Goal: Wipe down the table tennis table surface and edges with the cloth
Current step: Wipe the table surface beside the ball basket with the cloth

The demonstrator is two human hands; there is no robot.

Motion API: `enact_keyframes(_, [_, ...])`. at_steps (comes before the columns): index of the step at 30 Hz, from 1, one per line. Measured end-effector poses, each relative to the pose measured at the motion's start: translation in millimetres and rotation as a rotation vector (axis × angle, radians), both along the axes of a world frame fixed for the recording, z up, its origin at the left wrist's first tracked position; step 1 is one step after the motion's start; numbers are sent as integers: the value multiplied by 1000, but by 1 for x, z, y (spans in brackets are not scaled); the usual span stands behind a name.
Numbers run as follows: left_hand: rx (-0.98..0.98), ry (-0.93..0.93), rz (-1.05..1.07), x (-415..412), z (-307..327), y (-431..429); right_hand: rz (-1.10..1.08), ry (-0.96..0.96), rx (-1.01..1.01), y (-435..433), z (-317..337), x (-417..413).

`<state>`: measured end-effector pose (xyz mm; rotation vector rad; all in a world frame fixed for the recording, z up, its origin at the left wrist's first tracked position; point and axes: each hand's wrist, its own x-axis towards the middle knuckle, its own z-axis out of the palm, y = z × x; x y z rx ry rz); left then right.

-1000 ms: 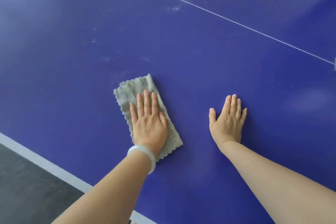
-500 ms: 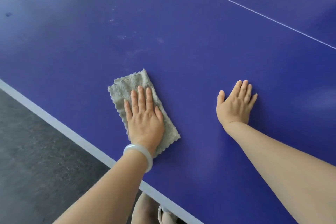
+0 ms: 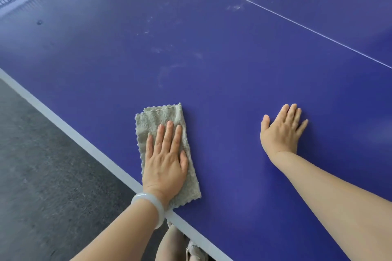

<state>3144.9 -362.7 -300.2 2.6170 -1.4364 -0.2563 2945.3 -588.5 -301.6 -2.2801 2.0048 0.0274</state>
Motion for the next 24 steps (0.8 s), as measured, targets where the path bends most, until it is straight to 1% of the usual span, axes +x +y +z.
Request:
enact_keyframes(1, [11,0,1,-3,-1,-2,89,1,-28,4,2,-2])
enact_keyframes(3, [7,-4,-15,-7,-3,-5,366,-2,-115,25,6,3])
enact_keyframes(4, [16,2,-18,-5,-4,-5,468,-32,-148,41,7,12])
enact_keyframes(5, [29,14,-19,-2,-4,-4,512,-65,-136,59,7,26])
enact_keyframes(6, [38,20,-19,-1,-3,-3,508,-88,-85,76,6,43])
enact_keyframes(8, [37,23,-14,-2,-3,-2,414,-146,27,103,4,81])
enact_keyframes(10, [32,37,-24,-2,-2,-3,276,-176,65,114,7,109])
enact_keyframes(12, [32,25,-22,-1,-3,-3,188,-196,52,117,5,120])
enact_keyframes(14, [18,16,9,-4,-3,-1,174,-203,24,119,3,122])
enact_keyframes(17, [-52,44,58,-15,-3,10,194,-200,0,120,-1,122])
enact_keyframes(19, [-94,58,-46,-15,-5,27,196,-190,-2,120,-2,122])
enact_keyframes(21, [-98,53,-197,10,-5,46,196,-186,-9,120,-3,122])
enact_keyframes(22, [-84,41,-224,31,-3,52,196,-186,-17,121,-4,121])
enact_keyframes(23, [-70,12,-208,56,-2,55,195,-185,-27,121,-4,121])
enact_keyframes(24, [-54,-24,-147,84,-1,56,195,-177,-36,121,-5,122])
